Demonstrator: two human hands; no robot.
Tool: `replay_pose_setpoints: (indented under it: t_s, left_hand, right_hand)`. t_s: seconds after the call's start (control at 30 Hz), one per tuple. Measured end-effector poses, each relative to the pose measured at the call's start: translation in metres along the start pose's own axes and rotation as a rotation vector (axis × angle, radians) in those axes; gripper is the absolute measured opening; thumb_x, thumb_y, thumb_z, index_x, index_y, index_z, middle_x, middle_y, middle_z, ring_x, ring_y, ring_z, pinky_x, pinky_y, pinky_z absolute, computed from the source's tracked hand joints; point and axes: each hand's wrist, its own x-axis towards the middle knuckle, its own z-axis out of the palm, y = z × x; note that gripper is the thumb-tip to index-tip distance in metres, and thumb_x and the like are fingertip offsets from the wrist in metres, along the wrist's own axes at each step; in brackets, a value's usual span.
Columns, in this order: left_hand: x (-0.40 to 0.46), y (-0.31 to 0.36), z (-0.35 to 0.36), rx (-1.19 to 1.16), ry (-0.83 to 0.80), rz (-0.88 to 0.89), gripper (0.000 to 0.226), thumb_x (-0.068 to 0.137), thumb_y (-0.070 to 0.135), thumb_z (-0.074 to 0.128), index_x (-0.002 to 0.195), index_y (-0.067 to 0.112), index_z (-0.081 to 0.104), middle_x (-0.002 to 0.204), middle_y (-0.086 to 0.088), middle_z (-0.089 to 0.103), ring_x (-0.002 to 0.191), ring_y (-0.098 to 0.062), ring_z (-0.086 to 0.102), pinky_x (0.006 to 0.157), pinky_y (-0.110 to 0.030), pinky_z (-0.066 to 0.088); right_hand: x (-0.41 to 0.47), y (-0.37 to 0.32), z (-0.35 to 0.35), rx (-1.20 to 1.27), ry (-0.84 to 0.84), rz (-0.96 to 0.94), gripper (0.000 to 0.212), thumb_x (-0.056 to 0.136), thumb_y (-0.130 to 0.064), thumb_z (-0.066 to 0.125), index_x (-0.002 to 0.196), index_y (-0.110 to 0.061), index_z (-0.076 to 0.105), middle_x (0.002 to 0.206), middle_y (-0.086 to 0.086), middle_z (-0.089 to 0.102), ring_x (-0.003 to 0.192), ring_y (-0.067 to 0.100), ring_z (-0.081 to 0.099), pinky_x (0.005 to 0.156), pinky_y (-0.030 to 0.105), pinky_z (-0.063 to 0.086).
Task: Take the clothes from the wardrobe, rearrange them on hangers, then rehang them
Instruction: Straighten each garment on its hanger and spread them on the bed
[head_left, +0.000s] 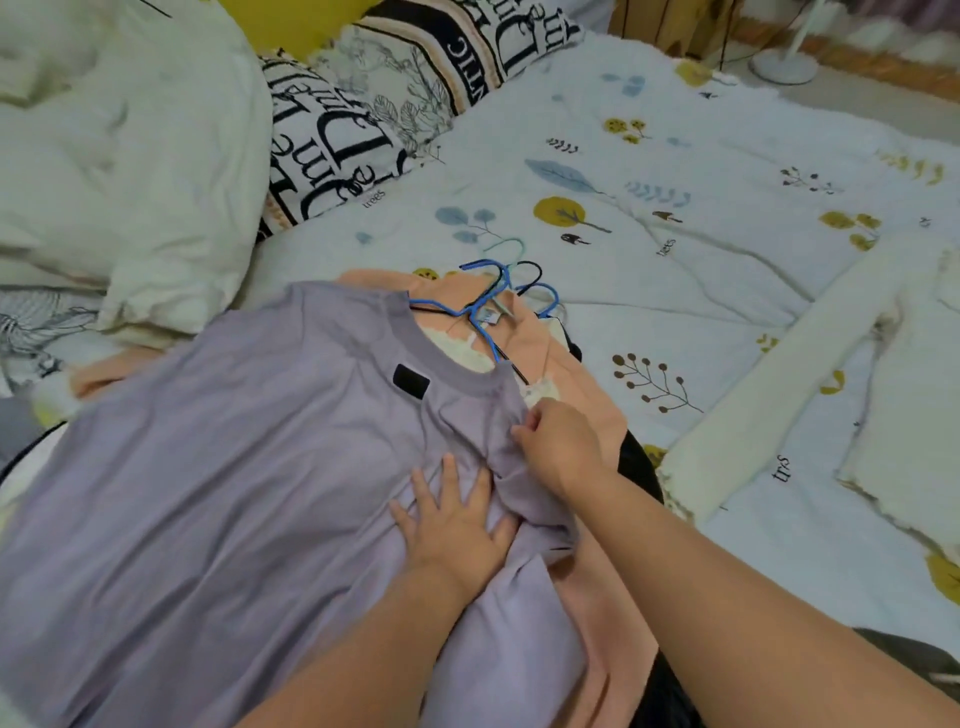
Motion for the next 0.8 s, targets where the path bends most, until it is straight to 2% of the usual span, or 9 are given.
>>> replay_pose_setpoints:
  t_s: [0.13, 0.27, 0.33, 0.43, 0.53, 0.6, 0.67, 0.73, 0.8]
  left_hand:
    - [-0.011, -0.006, -0.013, -0.022, -0.085, 0.081, 0.068, 0.087, 0.068, 0.023, 0.144, 0.045, -0.008, 0.156, 0.004, -0.019, 0.141, -0.035, -0.02, 0.109, -0.061, -0.009]
    - [-0.028, -0.022, -0.029, -0.046, -0.173, 0.151, 0.067, 0.093, 0.059, 0.027, 0.148, 0.036, -0.005, 0.158, 0.004, -0.011, 0.143, -0.035, -0.011, 0.115, -0.051, -0.002]
    - [-0.041, -0.031, -0.039, -0.107, -0.165, 0.191, 0.065, 0.097, 0.048, 0.031, 0.15, 0.026, 0.001, 0.159, 0.0, 0.0, 0.145, -0.028, 0.002, 0.117, -0.037, 0.006]
    - [-0.06, -0.044, -0.069, -0.218, -0.016, 0.194, 0.055, 0.098, 0.034, 0.039, 0.146, 0.012, 0.023, 0.151, -0.004, 0.028, 0.138, -0.015, 0.028, 0.107, -0.019, 0.019]
    - [-0.078, -0.054, -0.121, -0.236, 0.213, 0.134, 0.043, 0.096, 0.025, 0.043, 0.137, 0.015, 0.037, 0.14, -0.004, 0.042, 0.128, -0.017, 0.041, 0.102, -0.022, 0.028]
    - [-0.091, -0.06, -0.168, -0.259, 0.406, 0.077, 0.042, 0.093, 0.018, 0.047, 0.134, 0.011, 0.04, 0.138, -0.007, 0.041, 0.126, -0.023, 0.041, 0.102, -0.028, 0.029]
    - [-0.105, -0.063, -0.218, -0.307, 0.577, 0.033, 0.047, 0.091, 0.01, 0.049, 0.136, 0.004, 0.036, 0.142, -0.015, 0.036, 0.129, -0.03, 0.037, 0.106, -0.035, 0.028]
    - [-0.123, -0.059, -0.266, -0.31, 0.694, 0.013, 0.056, 0.091, 0.006, 0.046, 0.143, 0.0, 0.025, 0.15, -0.02, 0.023, 0.138, -0.033, 0.024, 0.112, -0.039, 0.022]
    - [-0.144, -0.055, -0.308, -0.295, 0.802, -0.012, 0.064, 0.09, 0.001, 0.045, 0.146, 0.003, 0.015, 0.154, -0.018, 0.011, 0.141, -0.033, 0.015, 0.113, -0.039, 0.017]
  right_hand:
    - [-0.007, -0.004, -0.003, -0.07, -0.037, 0.038, 0.034, 0.094, -0.019, 0.049, 0.124, -0.002, 0.044, 0.121, 0.018, 0.054, 0.109, 0.032, 0.054, 0.073, 0.027, 0.032]
    - [-0.021, -0.02, -0.005, -0.205, 0.018, 0.04, 0.029, 0.096, -0.016, 0.041, 0.122, -0.005, 0.049, 0.121, 0.016, 0.055, 0.113, 0.031, 0.053, 0.085, 0.033, 0.04]
    - [-0.036, -0.031, -0.007, -0.187, 0.119, -0.008, 0.023, 0.096, -0.012, 0.036, 0.115, -0.006, 0.048, 0.115, 0.015, 0.052, 0.107, 0.032, 0.051, 0.08, 0.034, 0.036]
    - [-0.069, -0.048, -0.02, 0.005, 0.174, -0.09, 0.013, 0.093, -0.009, 0.035, 0.087, -0.019, 0.041, 0.085, 0.0, 0.046, 0.078, 0.02, 0.047, 0.057, 0.028, 0.029]
    - [-0.11, -0.066, -0.046, 0.057, 0.186, -0.229, 0.023, 0.089, -0.022, 0.037, 0.067, -0.026, 0.037, 0.057, -0.012, 0.038, 0.052, 0.004, 0.03, 0.051, 0.025, 0.027]
    - [-0.137, -0.075, -0.07, 0.059, 0.237, -0.318, 0.03, 0.09, -0.019, 0.041, 0.066, -0.035, 0.046, 0.056, -0.016, 0.042, 0.056, 0.002, 0.036, 0.054, 0.019, 0.033]
    - [-0.165, -0.086, -0.093, 0.126, 0.22, -0.339, 0.024, 0.091, -0.008, 0.046, 0.09, -0.03, 0.054, 0.076, -0.012, 0.049, 0.073, 0.013, 0.046, 0.062, 0.017, 0.035]
    - [-0.194, -0.097, -0.114, 0.198, 0.242, -0.339, 0.013, 0.086, -0.004, 0.048, 0.084, -0.017, 0.05, 0.083, 0.003, 0.055, 0.079, 0.025, 0.05, 0.067, 0.024, 0.039]
    - [-0.226, -0.107, -0.13, 0.142, 0.262, -0.406, 0.02, 0.08, -0.007, 0.046, 0.074, -0.025, 0.04, 0.081, 0.01, 0.054, 0.082, 0.029, 0.049, 0.072, 0.036, 0.042]
